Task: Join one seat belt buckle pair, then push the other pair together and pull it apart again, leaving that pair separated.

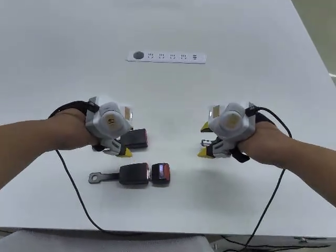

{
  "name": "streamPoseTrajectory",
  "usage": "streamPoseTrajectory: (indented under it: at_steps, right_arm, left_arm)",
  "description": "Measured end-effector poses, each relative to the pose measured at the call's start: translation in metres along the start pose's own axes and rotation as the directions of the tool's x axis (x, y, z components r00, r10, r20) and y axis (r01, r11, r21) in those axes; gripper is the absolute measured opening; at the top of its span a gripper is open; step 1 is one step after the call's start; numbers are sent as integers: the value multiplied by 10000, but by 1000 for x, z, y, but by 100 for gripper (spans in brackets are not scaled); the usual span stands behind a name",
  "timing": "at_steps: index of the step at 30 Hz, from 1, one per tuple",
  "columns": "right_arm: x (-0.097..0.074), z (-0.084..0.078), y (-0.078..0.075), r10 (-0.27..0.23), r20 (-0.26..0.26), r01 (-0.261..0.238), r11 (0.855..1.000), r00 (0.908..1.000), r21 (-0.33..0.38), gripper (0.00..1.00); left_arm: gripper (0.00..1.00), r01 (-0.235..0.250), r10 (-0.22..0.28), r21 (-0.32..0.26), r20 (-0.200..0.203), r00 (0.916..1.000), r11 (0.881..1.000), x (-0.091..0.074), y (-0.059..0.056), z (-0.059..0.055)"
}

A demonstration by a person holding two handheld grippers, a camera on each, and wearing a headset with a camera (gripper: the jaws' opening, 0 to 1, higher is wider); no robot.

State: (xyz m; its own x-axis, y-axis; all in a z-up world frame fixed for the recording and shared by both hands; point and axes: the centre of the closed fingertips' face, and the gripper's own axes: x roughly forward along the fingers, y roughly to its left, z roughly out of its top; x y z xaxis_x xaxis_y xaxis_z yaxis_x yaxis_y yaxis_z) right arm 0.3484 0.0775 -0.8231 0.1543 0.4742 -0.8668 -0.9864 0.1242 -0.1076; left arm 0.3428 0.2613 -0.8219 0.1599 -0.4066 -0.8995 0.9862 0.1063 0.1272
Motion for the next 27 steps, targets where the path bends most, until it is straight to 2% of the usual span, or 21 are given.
streamPoseTrajectory:
  at_steps: [4, 7, 13, 14, 15, 16, 17, 21, 27]
  right_arm:
    - [3, -23, -10, 8, -403, -4, 9999, 9992, 107, 41]
    - [5, -37, -12, 174, -609, -160, 9996, 9980, 233, 41]
    - [7, -54, -12, 375, -963, -358, 9992, 9946, 192, 41]
    - [7, -57, -10, 464, -1020, -433, 9985, 9937, 326, 40]
    - [9, -61, -7, 659, -1080, -604, 9967, 9920, 535, 38]
    - [10, -63, -5, 749, -1163, -694, 9963, 9904, 504, 34]
    - [10, -58, -7, 738, -942, -707, 9969, 9928, 357, 33]
    - [12, -55, -8, 913, -1024, -893, 9957, 9905, 245, 31]
    - [11, -53, -8, 948, -1090, -928, 9954, 9895, 234, 31]
  left_arm:
    - [49, 29, -31, -314, -49, 10000, 9995, 6, 10, -5]
    - [49, 127, -130, -272, -97, 9999, 9995, 10, 12, -6]
    - [49, 456, -464, -245, -342, 9983, 9987, 21, 11, -15]
    - [47, 503, -508, -131, -406, 9979, 9986, 23, 10, -18]
    - [40, 544, -512, 568, -557, 9971, 9969, 24, 11, -19]
    - [33, 704, -643, 699, -867, 9942, 9951, 25, 8, -24]
    - [33, 435, -404, 484, -620, 9973, 9979, 27, 12, -20]
    - [31, 583, -538, 557, -791, 9954, 9967, 27, 10, -22]
    - [31, 410, -396, 238, -560, 9976, 9989, 27, 6, -24]
